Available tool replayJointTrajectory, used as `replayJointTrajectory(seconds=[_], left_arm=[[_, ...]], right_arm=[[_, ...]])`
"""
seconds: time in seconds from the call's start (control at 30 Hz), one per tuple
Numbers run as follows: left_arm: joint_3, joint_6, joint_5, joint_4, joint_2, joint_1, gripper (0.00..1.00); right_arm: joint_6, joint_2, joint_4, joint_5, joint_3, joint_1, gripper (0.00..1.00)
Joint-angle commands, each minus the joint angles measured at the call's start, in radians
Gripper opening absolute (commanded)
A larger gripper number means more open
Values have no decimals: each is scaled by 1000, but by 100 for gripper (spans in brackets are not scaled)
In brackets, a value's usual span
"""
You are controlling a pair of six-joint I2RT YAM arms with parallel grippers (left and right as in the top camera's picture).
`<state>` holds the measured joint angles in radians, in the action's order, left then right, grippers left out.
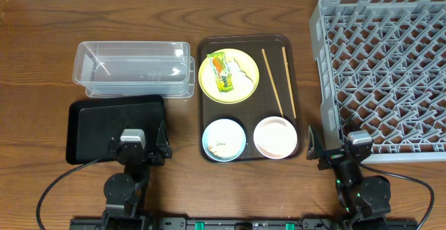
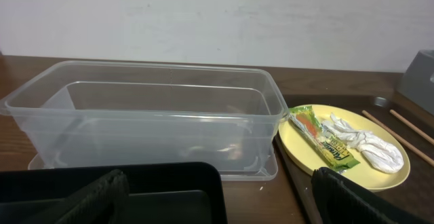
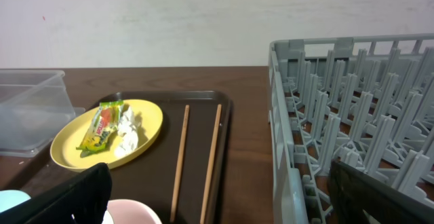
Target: Sort waste into correct bins and load items into the dishwasher rack
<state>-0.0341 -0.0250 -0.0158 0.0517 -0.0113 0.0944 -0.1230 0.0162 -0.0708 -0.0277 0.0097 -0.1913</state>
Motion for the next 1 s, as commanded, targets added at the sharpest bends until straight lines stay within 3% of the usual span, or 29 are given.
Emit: replayJointTrajectory(seconds=[0.0,0.73,0.97], left_arm=[[30,6,9,18,5,-4,89],[30,-2,-27,11,5,-4,89],[30,-69,-137,-63,1,-4,89]], right_arm=[[-10,-10,0,-3,-5,7,99],[-11,-10,27,37,-4,7,99],[-87,-6,53,-115,2,7,99]])
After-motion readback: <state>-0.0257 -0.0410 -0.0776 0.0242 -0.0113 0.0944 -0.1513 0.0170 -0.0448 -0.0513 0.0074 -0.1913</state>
